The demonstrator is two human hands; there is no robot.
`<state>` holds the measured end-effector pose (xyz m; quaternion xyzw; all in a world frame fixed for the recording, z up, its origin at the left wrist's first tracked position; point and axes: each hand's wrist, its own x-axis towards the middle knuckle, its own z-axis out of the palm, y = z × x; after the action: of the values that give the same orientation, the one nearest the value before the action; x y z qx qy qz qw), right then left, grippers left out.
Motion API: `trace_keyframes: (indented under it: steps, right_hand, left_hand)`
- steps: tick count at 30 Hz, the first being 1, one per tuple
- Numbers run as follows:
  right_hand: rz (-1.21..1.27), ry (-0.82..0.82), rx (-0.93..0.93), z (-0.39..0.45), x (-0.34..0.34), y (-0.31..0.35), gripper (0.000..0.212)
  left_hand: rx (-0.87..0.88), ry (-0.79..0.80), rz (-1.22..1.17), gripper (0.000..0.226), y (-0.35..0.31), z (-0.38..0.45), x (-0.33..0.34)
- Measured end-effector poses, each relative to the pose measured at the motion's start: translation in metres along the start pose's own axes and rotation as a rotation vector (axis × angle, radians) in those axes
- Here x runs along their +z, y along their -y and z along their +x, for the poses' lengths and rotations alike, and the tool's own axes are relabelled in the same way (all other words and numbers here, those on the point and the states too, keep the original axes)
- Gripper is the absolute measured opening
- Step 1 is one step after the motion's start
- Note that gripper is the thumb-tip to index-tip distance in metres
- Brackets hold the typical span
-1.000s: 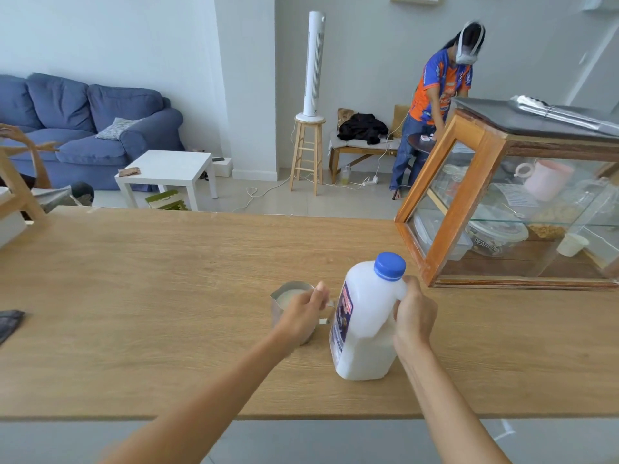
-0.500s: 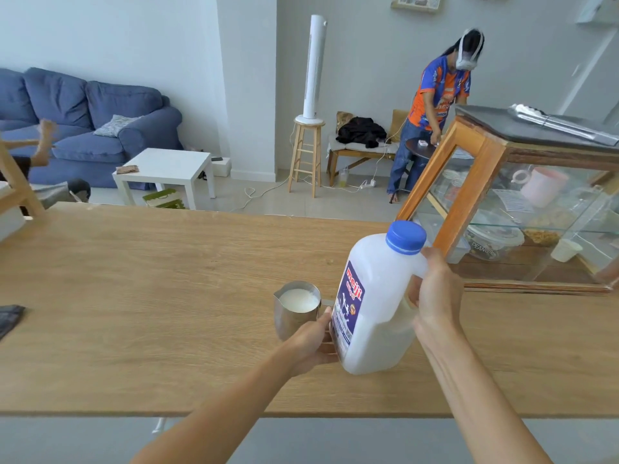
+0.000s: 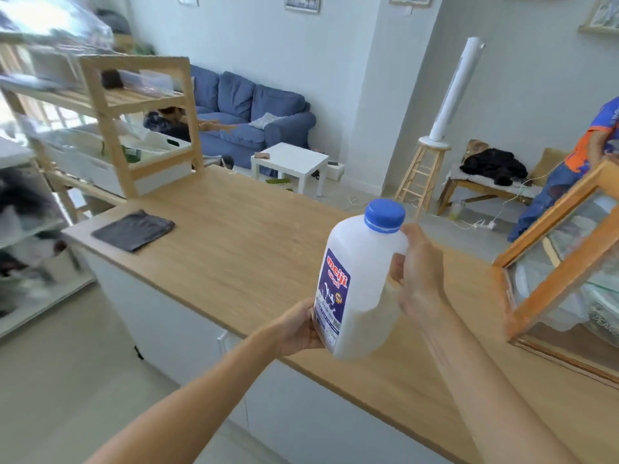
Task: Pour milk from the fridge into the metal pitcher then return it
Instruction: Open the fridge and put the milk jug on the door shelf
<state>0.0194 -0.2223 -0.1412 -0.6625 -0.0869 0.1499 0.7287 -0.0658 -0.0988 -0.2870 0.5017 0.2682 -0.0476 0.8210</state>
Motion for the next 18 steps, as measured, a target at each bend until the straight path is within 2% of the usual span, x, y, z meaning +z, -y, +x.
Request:
trace_keyframes:
  steps: [8, 18]
  right_hand:
    - [-0.068, 0.375, 0.081, -0.051, 0.046, -0.027, 0.035]
    - [-0.022, 0.840, 0.160, -0.176, 0.121, -0.051, 0.034]
  left_hand:
    - [0.096, -0.343, -0.245, 0.044, 0.064, -0.084, -0.035]
    - [0.219, -0.750, -0.498, 0.040, 0.140, -0.230, -0.070]
